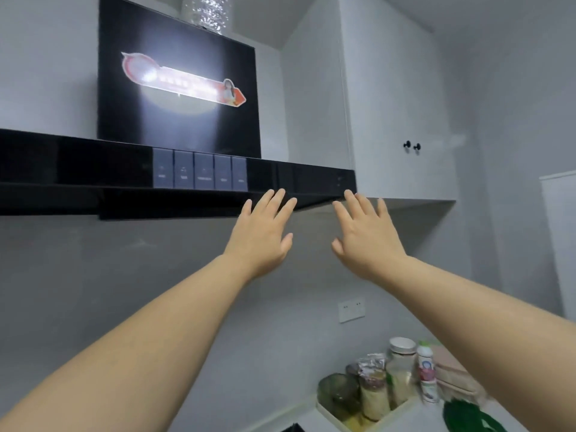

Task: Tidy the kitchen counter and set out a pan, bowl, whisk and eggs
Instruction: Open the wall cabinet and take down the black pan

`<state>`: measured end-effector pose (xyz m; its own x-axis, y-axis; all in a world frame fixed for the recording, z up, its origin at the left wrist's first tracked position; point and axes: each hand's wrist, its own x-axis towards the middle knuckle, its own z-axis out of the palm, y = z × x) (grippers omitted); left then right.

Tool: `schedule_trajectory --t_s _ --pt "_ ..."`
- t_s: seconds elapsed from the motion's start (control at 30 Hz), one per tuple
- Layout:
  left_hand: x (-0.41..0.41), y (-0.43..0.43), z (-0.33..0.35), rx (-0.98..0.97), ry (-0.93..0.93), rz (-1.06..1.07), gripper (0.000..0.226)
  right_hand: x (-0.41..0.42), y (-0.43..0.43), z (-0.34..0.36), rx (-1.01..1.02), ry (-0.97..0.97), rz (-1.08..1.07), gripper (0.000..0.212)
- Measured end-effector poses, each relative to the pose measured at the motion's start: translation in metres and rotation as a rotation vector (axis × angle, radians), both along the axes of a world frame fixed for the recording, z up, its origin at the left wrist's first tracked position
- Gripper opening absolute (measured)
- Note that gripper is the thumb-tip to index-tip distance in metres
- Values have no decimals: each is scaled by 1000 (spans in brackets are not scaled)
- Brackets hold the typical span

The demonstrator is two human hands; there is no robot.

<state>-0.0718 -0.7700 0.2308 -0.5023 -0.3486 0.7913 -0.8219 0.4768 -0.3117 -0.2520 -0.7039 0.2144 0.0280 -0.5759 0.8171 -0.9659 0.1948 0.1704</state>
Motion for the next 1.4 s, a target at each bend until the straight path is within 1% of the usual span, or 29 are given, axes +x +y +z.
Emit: schedule_trajectory --t_s 0.23,0.4,0.63,0.73,0.87,1.03,1.23,1.4 --pt "-133 -53 11 -32 -17 -115 63 -119 -31 0 -37 -52 -160 63" --pt "-209 -109 34 -80 9 -177 63 -186 -76 27 -62 -40 -218 62" --pt "-301 -182 74 -127 31 -191 61 -270 -139 70 -130 -58 -262 59" --pt "-341 -209 85 -165 10 -158 62 -303 -165 83 -144 -55 -279 60" --pt "-381 -238 95 -164 5 -114 63 -342 -196 100 -171 -38 -260 60" --pt "-418 -270 113 -197 13 -38 63 -385 -237 123 -233 -69 -140 59" --pt "-457 -295 157 -283 79 68 62 -431 -289 166 -258 -275 157 58" --pt "-476 -309 170 -389 80 204 65 -457 -326 216 -319 -377 390 53"
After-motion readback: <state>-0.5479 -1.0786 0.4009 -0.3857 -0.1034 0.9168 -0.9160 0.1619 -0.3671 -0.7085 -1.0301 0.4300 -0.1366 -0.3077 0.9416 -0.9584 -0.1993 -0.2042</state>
